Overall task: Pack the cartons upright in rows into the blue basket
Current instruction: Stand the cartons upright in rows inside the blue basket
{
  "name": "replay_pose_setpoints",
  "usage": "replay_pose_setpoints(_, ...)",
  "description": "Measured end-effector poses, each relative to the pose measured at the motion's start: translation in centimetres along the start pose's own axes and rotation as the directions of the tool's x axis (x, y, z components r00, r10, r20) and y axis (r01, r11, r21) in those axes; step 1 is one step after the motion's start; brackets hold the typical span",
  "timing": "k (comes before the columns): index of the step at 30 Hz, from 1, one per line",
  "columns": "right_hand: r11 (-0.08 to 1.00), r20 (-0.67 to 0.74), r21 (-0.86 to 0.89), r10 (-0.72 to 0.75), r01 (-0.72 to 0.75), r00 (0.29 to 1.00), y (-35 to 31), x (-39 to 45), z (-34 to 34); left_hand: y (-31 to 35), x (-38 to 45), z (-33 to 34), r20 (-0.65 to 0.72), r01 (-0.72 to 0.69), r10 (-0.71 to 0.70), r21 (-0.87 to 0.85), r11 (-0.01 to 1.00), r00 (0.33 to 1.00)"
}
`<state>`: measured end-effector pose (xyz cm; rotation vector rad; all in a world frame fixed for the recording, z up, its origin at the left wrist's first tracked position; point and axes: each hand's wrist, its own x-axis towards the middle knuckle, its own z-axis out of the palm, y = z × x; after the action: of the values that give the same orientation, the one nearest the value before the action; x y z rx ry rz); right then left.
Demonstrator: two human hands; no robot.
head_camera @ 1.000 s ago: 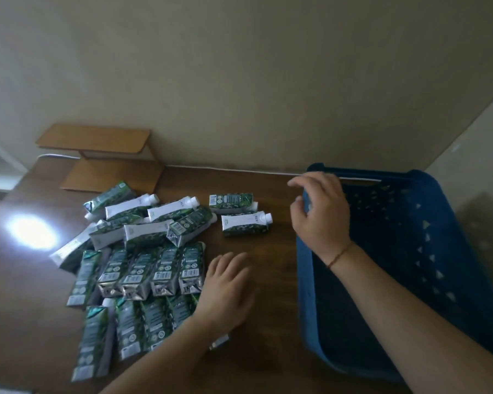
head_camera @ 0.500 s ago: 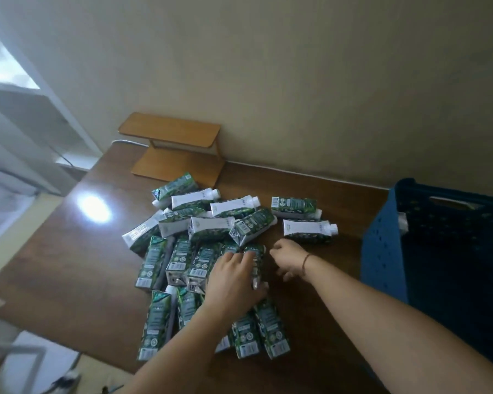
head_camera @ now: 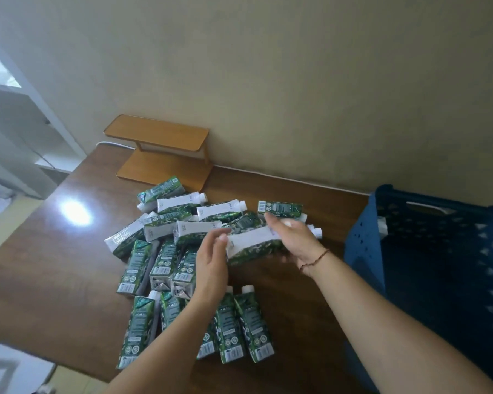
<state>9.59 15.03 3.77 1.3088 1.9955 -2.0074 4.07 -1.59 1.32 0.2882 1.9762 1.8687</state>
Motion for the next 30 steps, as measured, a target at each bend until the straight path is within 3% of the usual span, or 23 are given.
replay_pose_setpoints(2, 0.959, -0.211, -0.145, -0.271, 0.244, 0.939, -1.9, -2.3, -2.1, 0.2, 0.3, 1.8, -0.010, 0.014, -0.014, -0.088, 0.996, 1.000)
replay_pose_setpoints(4, 0.869, -0.355, -0.186, -0.495, 0.459, 0.793, -3.0, -5.2, -4.7, 0.4, 0.6, 4.0, 0.013, 0.032, -0.030, -0.147, 0.989, 0.999)
replay_pose_setpoints(7, 0.734, -0.547, -0.076, -0.597, 0.675, 0.588, -3.3, -8.7, -9.6, 1.0, 0.3, 7.2, 0.206, -0.034, 0.031, 0.013, 0.999, 0.978)
replay_pose_setpoints(11, 0.697, -0.738, -0.068, -0.516, 0.713, 0.434, -0.9, -9.9, -17.1, 2.5, -1.2, 11.7, 0.563, -0.068, -0.034, 0.159, 0.985, 0.826)
replay_pose_setpoints(14, 0.731, -0.749, -0.247, -0.560, 0.637, 0.353, 1.3, -10.1, -20.8, 3.8, -2.4, 14.2, 0.716, -0.045, -0.112, 0.196, 0.979, 0.689)
replay_pose_setpoints(16, 0.747, -0.669, -0.372, -0.627, 0.551, 0.399, 2.7, -9.7, -21.6, 4.0, -3.0, 15.4, 0.756, 0.014, -0.168, 0.207, 0.978, 0.633)
replay_pose_setpoints(20, 0.757, -0.378, -0.575, -0.583, 0.312, 0.719, 4.9, -7.1, -20.6, 2.8, -3.7, 16.8, 0.769, 0.031, -0.206, 0.236, 0.971, 0.605)
replay_pose_setpoints(23, 0.747, -0.204, -0.620, -0.451, 0.242, 0.869, 7.4, -4.7, -18.7, 2.2, -3.8, 17.1, 0.758, 0.067, -0.217, 0.225, 0.972, 0.615)
replay_pose_setpoints(25, 0.761, -0.197, -0.604, -0.430, 0.236, 0.881, 8.8, -4.0, -17.6, 2.0, -3.7, 17.3, 0.746, 0.069, -0.224, 0.232, 0.970, 0.627)
replay_pose_setpoints(28, 0.757, -0.310, -0.620, -0.476, 0.204, 0.823, 10.7, -2.3, -17.0, 1.9, -3.5, 17.4, 0.729, 0.063, -0.234, 0.254, 0.965, 0.643)
replay_pose_setpoints(30, 0.842, -0.404, -0.522, -0.386, 0.138, 0.829, 10.6, -1.7, -16.6, 1.8, -3.5, 17.3, 0.728, 0.059, -0.232, 0.255, 0.965, 0.645)
